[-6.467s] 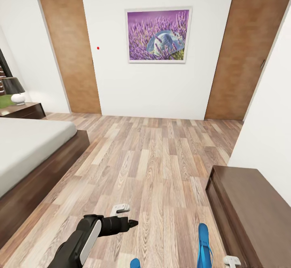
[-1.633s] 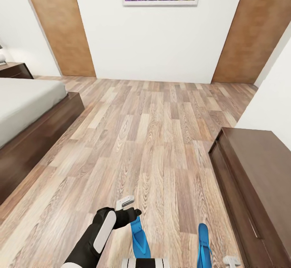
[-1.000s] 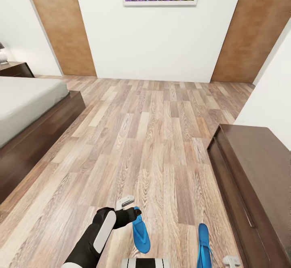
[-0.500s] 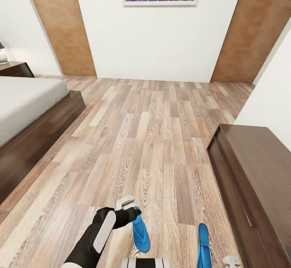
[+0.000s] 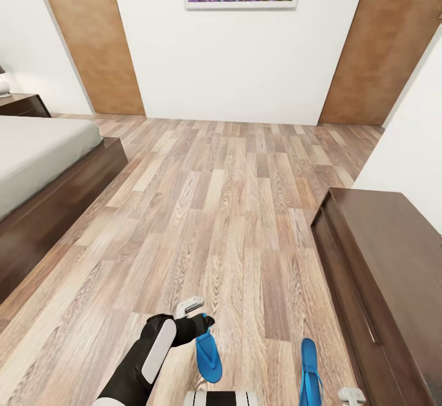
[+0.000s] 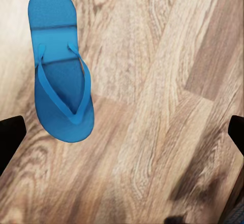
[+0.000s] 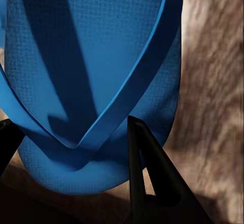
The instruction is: In the bedroom, move the book from the bed onto either nightstand, and place the two sandals side by side next to the bed.
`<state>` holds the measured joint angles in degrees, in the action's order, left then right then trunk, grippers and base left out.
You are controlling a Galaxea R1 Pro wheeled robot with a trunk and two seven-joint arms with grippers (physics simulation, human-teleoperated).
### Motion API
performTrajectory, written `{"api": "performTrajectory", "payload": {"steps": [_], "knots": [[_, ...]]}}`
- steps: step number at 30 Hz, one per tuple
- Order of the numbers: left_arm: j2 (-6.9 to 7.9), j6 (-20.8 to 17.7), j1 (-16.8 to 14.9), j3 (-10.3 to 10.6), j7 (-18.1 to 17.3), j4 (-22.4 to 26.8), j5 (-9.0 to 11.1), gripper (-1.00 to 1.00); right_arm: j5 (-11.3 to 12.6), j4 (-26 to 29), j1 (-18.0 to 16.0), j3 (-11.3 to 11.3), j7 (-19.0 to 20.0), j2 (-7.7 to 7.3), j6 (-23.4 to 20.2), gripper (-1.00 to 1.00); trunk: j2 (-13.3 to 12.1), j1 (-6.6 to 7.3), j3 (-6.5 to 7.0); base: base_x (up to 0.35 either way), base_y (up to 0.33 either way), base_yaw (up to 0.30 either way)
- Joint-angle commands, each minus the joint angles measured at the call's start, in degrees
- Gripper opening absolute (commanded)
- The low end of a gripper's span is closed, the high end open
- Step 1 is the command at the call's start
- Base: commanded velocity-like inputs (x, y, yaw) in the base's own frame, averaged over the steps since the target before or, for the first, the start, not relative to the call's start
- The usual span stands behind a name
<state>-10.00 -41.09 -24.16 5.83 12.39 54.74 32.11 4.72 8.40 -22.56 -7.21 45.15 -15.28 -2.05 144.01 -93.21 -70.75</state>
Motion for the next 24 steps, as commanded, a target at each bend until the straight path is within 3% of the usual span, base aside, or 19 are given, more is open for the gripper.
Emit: {"api": "performTrajectory", "payload": {"steps": [1,24], "knots": [[0.0,-0.1,0.0,0.0,0.5,0.1,0.6,1.0,0.5,0.0,0.0,0.0,0.2,-0.01,-0.2,-1.0,0.0,0.01,-0.05,0.0,-0.069,0.0],[0.0,0.0,0.0,-0.1,0.4,0.1,0.6,1.0,0.5,0.0,0.0,0.0,0.2,-0.01,-0.2,-1.0,0.0,0.01,-0.05,0.0,-0.054,0.0]]}}
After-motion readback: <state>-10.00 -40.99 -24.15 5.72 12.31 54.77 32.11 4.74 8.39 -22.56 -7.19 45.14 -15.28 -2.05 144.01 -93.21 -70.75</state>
